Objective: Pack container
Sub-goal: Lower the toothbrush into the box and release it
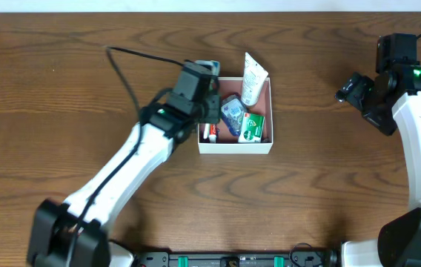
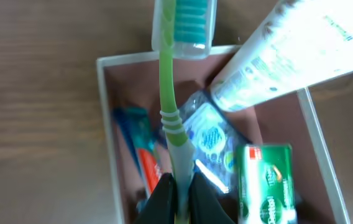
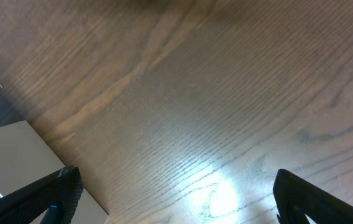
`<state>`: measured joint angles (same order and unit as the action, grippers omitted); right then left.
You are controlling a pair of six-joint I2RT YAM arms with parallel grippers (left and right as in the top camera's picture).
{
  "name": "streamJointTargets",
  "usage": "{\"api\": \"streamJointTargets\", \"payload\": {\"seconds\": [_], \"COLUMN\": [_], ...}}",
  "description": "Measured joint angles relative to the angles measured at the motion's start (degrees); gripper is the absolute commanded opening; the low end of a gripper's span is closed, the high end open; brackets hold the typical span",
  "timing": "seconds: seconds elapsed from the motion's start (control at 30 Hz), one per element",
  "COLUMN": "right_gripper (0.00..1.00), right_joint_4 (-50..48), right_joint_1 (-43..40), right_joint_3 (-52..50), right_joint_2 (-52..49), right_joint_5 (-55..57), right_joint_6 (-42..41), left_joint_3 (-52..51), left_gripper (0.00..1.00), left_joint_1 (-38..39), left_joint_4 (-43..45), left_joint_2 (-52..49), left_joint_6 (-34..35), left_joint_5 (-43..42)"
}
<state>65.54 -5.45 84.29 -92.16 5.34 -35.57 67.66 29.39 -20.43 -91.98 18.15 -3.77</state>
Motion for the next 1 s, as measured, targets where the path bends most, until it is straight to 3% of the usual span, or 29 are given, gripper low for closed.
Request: {"api": "streamJointTargets", "payload": {"seconds": [0.07, 0.1, 0.13, 0.17, 0.27, 0.53, 0.77, 0.87, 1.0], "right_gripper": [0.99, 0.99, 0.99, 0.99, 0.99, 0.99, 0.99, 0.99, 0.99], "right_joint_4": [0.0, 0.0, 0.0, 0.0, 0.0, 0.0, 0.0, 0.0, 0.0], "right_joint_1": [0.0, 0.0, 0.0, 0.0, 0.0, 0.0, 0.0, 0.0, 0.0], "right_joint_3": [0.0, 0.0, 0.0, 0.0, 0.0, 0.0, 0.0, 0.0, 0.0], "right_joint_2": [0.0, 0.0, 0.0, 0.0, 0.0, 0.0, 0.0, 0.0, 0.0], "right_joint_5": [0.0, 0.0, 0.0, 0.0, 0.0, 0.0, 0.0, 0.0, 0.0], "right_joint_6": [0.0, 0.0, 0.0, 0.0, 0.0, 0.0, 0.0, 0.0, 0.0], "left_joint_3": [0.0, 0.0, 0.0, 0.0, 0.0, 0.0, 0.0, 0.0, 0.0], "left_gripper": [0.10, 0.17, 0.33, 0.41, 0.56, 0.69, 0.80, 0.98, 0.98], "left_joint_1": [-0.1, -0.1, -0.1, -0.1, -0.1, -3.1, -15.4, -21.5, -26.8], "left_joint_4": [1.5, 2.0, 2.2, 2.3, 2.2, -1.7, -9.0, -10.4, -13.6], "left_joint_2": [-2.3, -3.3, -3.9, -4.2, -4.1, 0.5, 7.6, 8.4, 8.4], "left_joint_6": [0.1, 0.1, 0.2, 0.2, 0.3, 0.9, 1.1, 0.2, 0.0], "left_joint_5": [-0.2, -0.3, -0.4, -0.4, -0.6, -1.2, 2.8, 4.0, 4.6]}}
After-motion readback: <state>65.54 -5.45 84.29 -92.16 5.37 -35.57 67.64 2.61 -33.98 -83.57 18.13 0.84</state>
